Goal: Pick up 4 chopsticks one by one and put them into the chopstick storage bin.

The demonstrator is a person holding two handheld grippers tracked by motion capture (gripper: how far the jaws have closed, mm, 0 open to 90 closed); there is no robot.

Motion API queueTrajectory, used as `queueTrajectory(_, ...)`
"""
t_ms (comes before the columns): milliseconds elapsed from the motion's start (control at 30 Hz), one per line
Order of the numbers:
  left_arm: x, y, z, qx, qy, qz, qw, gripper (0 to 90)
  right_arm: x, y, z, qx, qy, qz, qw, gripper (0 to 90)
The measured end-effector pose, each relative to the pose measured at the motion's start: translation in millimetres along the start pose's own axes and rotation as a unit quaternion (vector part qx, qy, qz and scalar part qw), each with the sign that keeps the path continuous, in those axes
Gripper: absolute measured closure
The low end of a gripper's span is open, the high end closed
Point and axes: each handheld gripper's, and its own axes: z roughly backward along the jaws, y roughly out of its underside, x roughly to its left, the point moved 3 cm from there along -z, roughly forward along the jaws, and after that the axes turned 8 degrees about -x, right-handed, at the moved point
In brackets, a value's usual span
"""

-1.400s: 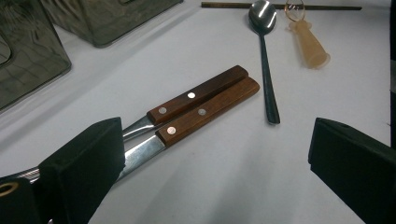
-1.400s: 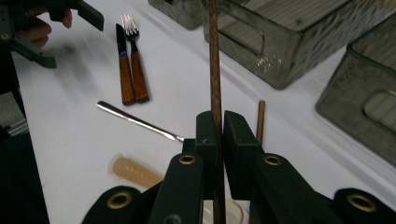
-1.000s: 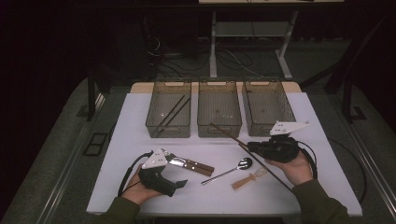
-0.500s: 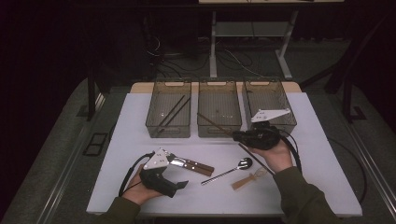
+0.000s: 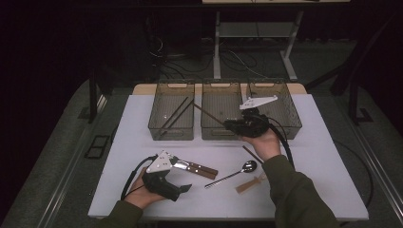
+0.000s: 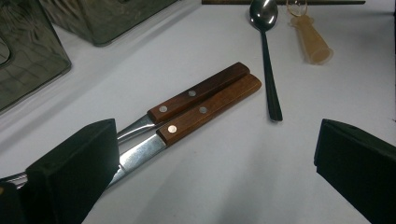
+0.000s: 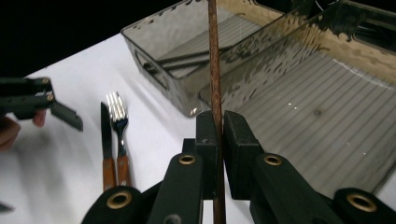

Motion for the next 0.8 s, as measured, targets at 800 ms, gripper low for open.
queueTrajectory(800,0.3,0.5,-1.3,0.005,-0.003,-0.013,0.9999,0.0,-4.1,-39.4,-85.8,0.029,0.04,-0.009,0.9987,84.5)
